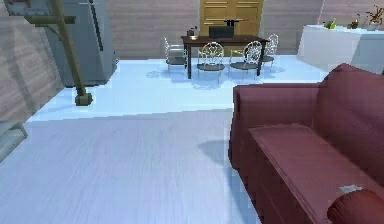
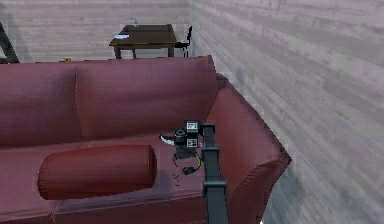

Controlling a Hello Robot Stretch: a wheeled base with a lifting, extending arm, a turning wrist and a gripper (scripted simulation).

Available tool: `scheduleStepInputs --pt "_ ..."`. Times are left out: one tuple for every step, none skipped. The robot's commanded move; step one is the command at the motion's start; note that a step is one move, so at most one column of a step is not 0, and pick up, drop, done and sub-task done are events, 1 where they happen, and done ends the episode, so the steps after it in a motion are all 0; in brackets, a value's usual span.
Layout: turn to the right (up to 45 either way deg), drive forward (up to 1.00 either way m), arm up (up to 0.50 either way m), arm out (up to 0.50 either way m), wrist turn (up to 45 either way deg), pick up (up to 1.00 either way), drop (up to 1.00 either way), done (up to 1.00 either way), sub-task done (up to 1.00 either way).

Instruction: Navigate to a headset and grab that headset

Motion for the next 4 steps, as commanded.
scheduleStepInputs --pt "0.0 0.0 -0.3 0.0 0.0 0.0 0.0 0.0 0.0" --pt "0.0 0.0 0.0 0.0 0.0 1.0 0.0 0.0 0.0" --pt "0.0 0.0 0.1 0.0 0.0 0.0 0.0 0.0 0.0" --pt "0.0 0.0 0.0 0.0 0.0 0.0 0.0 1.0 0.0"
